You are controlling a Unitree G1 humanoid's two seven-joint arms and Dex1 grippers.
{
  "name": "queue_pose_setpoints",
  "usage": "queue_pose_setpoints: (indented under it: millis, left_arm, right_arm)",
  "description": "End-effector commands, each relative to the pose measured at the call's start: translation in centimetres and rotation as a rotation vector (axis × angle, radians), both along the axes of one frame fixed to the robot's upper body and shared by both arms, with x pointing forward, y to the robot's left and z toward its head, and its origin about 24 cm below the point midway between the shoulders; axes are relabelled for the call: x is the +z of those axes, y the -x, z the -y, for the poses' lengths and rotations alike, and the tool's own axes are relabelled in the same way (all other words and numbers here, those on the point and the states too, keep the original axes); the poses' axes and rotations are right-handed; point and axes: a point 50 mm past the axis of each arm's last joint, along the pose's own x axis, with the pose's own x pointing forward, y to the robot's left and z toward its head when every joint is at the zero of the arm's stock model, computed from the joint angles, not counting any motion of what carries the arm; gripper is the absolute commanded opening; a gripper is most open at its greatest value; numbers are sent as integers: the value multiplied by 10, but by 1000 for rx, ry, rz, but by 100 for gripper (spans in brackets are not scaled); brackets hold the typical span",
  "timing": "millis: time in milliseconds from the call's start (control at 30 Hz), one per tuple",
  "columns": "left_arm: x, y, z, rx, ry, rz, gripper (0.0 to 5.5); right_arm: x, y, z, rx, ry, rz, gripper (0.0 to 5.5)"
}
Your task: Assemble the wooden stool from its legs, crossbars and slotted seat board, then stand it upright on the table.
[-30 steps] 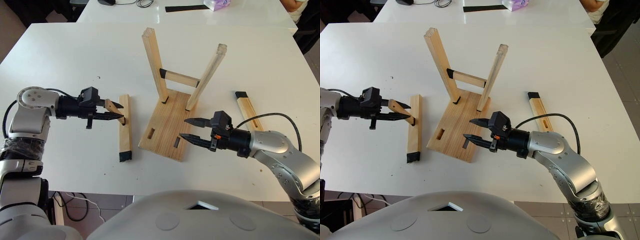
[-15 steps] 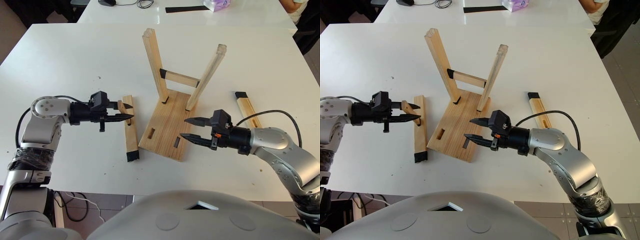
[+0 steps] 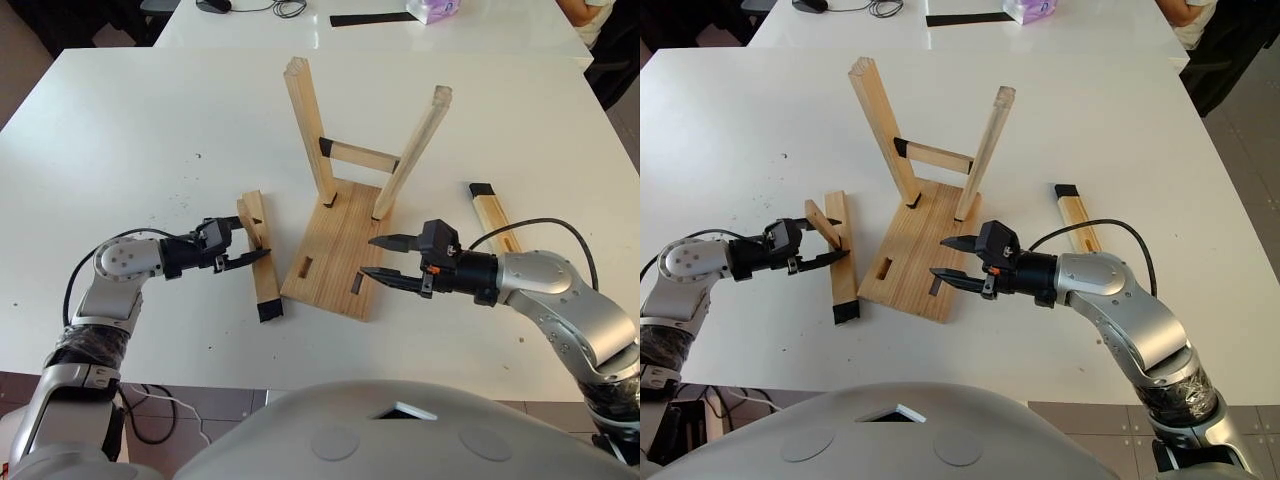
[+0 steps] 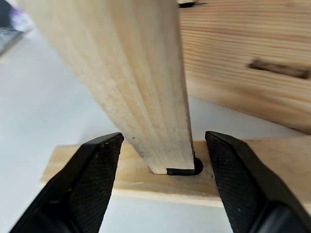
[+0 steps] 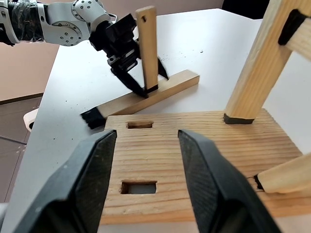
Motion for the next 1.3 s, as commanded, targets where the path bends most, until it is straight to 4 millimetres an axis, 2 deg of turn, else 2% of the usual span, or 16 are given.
queue_pose_setpoints:
  millis: [33, 267, 533, 833, 867, 1033, 1300]
  left_arm:
    - [-14, 21, -13, 75, 8, -121, 310]
    - [24, 23, -4, 90, 147, -63, 310]
    - [82, 17, 2, 109, 269, 38, 310]
    - [126, 9, 17, 103, 445, 73, 310]
    - [130, 7, 19, 108, 473, 79, 292]
    - [144, 0, 29, 114, 553, 82, 253]
    - [138, -12, 35, 140, 563, 76, 253]
  right_arm:
    - [2, -5, 4, -4, 22, 37, 234]
    - [1, -5, 8, -31, 28, 53, 234]
    - [3, -6, 12, -50, 26, 69, 234]
    - [4, -7, 13, -62, 23, 81, 234]
    - [4, -8, 13, -61, 24, 82, 234]
    - [3, -8, 12, -53, 28, 87, 234]
    - [2, -8, 9, -42, 29, 92, 234]
